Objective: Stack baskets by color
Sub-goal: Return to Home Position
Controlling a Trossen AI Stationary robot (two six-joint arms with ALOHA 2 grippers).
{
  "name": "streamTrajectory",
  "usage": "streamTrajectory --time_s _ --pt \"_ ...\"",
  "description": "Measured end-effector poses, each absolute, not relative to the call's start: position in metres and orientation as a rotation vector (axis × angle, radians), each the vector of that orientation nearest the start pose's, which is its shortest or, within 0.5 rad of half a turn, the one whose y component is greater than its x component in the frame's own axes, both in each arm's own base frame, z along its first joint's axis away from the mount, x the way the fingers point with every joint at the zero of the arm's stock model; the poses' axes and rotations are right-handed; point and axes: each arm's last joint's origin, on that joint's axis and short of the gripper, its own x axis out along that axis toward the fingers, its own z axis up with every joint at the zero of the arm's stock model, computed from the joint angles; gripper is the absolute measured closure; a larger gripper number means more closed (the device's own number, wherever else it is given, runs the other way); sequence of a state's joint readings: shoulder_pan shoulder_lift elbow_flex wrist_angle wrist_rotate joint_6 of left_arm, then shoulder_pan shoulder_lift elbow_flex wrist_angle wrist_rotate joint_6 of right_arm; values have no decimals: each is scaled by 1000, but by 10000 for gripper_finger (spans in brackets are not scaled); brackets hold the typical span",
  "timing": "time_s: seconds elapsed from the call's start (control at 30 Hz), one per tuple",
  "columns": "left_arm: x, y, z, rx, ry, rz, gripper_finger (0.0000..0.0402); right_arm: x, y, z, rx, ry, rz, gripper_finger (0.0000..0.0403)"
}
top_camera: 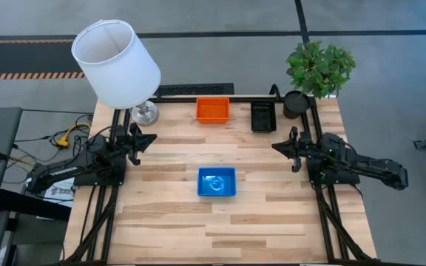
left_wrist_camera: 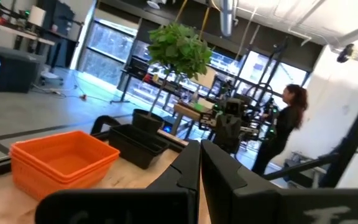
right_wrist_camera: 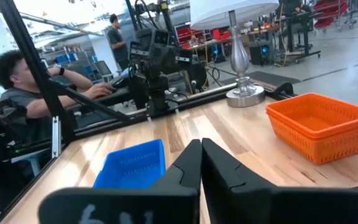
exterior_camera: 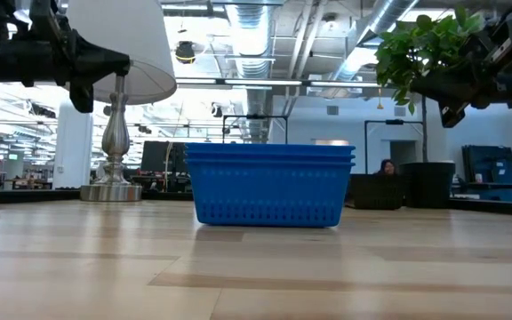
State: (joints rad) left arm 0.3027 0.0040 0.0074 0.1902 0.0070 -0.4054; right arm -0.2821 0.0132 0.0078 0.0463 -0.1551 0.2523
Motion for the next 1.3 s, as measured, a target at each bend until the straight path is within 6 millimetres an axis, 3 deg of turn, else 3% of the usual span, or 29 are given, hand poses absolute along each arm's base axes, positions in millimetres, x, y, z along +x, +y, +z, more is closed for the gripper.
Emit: streamTrajectory --time_s 0.33,0.53,0.73,1.3 --pt "91 31 181 -375 -240 359 401 95 -23 169 241 -50 -125 368" --pt "90 34 178 -282 -207 473 401 95 -23 169 160 -43 -128 373" --pt "91 34 171 -292 -135 487 401 95 -23 169 159 -43 -128 374" --pt "91 34 171 -297 -138 480 401 95 -23 168 158 -41 -128 372"
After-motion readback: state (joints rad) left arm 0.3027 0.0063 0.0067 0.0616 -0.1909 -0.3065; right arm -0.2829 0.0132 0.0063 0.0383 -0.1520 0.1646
